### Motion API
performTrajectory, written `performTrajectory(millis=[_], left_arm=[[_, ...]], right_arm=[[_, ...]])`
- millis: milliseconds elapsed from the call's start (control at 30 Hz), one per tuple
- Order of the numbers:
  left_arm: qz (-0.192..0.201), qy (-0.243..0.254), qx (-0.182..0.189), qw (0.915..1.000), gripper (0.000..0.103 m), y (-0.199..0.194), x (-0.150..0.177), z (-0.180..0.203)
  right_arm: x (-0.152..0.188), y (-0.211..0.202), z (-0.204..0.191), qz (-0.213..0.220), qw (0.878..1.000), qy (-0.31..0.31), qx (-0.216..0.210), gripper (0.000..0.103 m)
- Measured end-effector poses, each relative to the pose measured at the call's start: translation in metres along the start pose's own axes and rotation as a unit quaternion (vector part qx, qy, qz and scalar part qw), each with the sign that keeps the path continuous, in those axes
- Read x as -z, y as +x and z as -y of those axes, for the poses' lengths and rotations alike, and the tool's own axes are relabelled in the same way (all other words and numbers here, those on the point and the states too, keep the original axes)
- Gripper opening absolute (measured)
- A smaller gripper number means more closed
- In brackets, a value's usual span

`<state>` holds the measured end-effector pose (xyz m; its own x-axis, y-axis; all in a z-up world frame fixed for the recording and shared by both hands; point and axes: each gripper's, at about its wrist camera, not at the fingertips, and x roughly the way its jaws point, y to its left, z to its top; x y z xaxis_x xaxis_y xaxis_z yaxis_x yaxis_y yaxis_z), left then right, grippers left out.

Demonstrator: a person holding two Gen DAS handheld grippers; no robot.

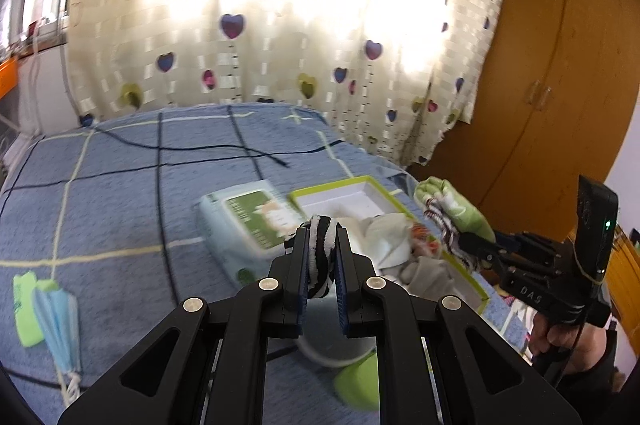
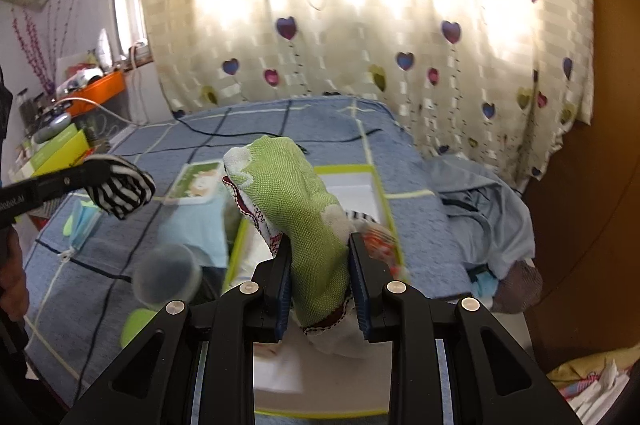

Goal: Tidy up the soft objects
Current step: 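Carry the green rolled cloth and the striped sock over the box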

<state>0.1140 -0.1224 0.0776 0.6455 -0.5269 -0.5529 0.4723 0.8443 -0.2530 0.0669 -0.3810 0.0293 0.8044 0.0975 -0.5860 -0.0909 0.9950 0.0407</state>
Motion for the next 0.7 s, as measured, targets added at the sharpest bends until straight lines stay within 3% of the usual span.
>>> performTrajectory(millis=[333,700], left_arm=[[-0.026,0.024,0.048,0.9982,0.012,0.028,-0.001,0.037],[-0.086,0.031,0.116,0.989,0.012,0.043,0.034,0.075]], right_arm=[[0.026,-0.01,0.023,-0.023,0.999,0.007,0.025,0.025],[0.054,-0.014,0.02,-0.062,0.998,-0.028,0.021,0.025]])
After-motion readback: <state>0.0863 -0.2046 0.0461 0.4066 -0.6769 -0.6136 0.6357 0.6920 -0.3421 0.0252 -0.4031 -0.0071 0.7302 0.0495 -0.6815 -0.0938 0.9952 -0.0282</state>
